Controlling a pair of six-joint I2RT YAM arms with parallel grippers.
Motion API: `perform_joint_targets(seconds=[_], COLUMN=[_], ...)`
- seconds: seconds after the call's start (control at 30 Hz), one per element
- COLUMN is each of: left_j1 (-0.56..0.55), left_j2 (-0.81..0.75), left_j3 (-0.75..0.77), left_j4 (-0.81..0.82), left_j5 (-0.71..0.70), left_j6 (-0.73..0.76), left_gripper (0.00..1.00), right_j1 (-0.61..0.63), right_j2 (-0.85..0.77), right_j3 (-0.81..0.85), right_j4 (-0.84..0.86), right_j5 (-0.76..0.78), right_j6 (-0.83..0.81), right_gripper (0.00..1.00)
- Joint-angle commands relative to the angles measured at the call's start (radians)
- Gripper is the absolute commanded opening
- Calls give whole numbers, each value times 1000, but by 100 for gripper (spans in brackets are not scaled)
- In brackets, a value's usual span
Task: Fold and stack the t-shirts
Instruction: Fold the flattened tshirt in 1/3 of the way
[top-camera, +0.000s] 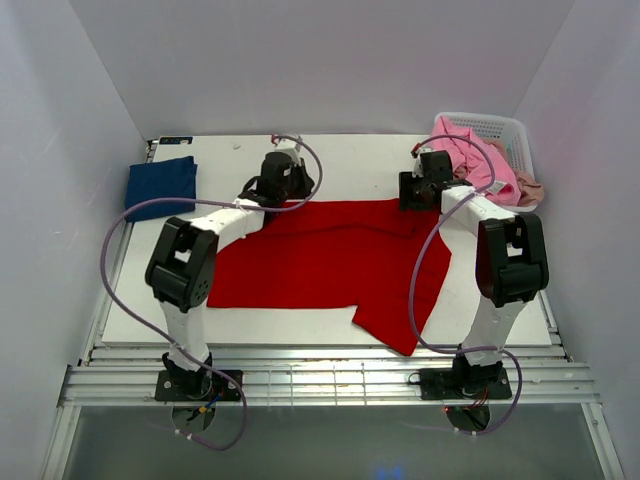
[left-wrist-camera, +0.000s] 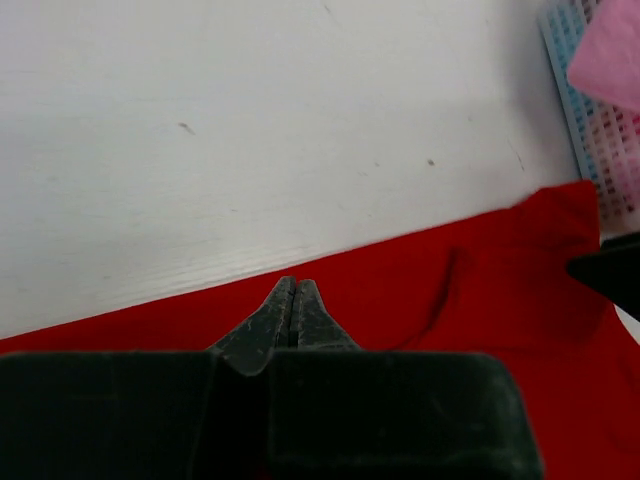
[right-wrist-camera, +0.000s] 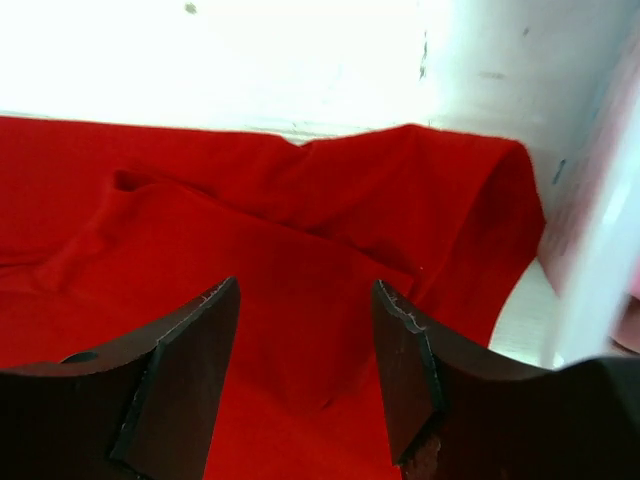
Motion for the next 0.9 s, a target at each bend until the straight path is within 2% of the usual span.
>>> perform_joint_targets(seconds=[0.0,0.27,0.67,0.77,0.8,0.87], left_j1=[-46,-106,-129,-129,-129,-129], left_j2=[100,221,276,279,281,285], left_j3=[86,156,126,112,110,106], left_j4=[13,31,40,40,40,40], left_j5=[171,224,208,197,195,192], left_j6=[-7,-11,-18,-15,-13,-11], left_gripper=[0,0,0,0,0,0], right_j1=[-1,-8,-8,-8,-8,-8], right_j2=[32,32,34,50,61,70], right_j3=[62,51,-4,-9,-7,-10], right_j4=[21,23,29,29,29,29], right_j5=[32,75,88,79,76,72], right_j6=[-21,-40,-47,-46,-46,-46], right_gripper=[61,61,59,50,39,30])
